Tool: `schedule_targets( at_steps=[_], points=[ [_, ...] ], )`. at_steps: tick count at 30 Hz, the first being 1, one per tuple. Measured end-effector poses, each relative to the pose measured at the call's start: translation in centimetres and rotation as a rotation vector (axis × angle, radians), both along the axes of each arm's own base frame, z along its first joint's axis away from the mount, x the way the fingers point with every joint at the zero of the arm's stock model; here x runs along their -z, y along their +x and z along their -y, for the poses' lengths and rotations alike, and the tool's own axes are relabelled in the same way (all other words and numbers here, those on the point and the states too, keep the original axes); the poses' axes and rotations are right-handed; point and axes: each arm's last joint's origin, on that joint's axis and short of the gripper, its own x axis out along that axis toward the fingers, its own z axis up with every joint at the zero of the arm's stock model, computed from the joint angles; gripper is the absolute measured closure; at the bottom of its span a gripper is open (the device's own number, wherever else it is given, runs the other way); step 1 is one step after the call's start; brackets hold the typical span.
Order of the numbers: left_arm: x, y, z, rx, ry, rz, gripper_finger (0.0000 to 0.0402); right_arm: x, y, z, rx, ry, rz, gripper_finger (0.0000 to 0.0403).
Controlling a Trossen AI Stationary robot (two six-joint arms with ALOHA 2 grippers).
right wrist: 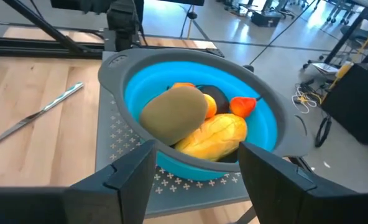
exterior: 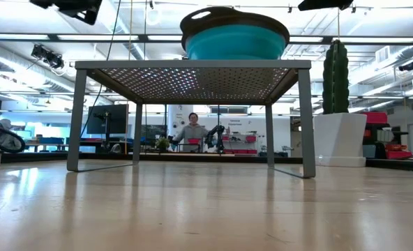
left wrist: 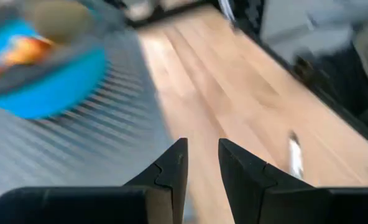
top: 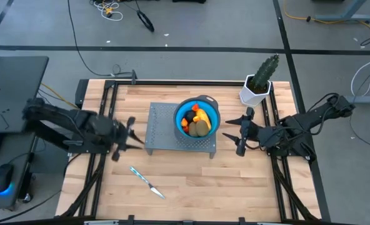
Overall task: Pick & Place Fruit
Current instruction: Put the blue knife on the shelf
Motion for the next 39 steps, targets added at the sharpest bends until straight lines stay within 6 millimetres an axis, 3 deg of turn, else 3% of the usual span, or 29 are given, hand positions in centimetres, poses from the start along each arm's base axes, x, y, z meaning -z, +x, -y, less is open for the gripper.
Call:
schedule_targets(
  at_steps=[6,14,23,29,39],
  points=[
    [1.1,1.0,4.7,0.129,0.019,-0.214,0.0304,0.0,0.0,-0.1,-0.01,-0.012,-0.004,0.0165],
    [6.1,1.6,8.6,0.081,0.091,-0.564,0.0298,-0.1,0.0,-0.1,-0.025,-0.045,-0.008,0.0165],
    [10.0,3.6,10.4,0.0,0.11,-0.669,0.0243,-0.1,0.1,-0.1,-0.037,-0.07,-0.011,0.0165],
    [11.2,3.9,10.7,0.003,0.11,-0.678,0.0204,-0.1,0.1,-0.1,-0.039,-0.075,-0.013,0.0165],
    [12.1,3.5,11.0,-0.036,0.096,-0.611,0.0205,0.1,0.3,-0.2,-0.038,-0.063,0.015,0.0165]
  ],
)
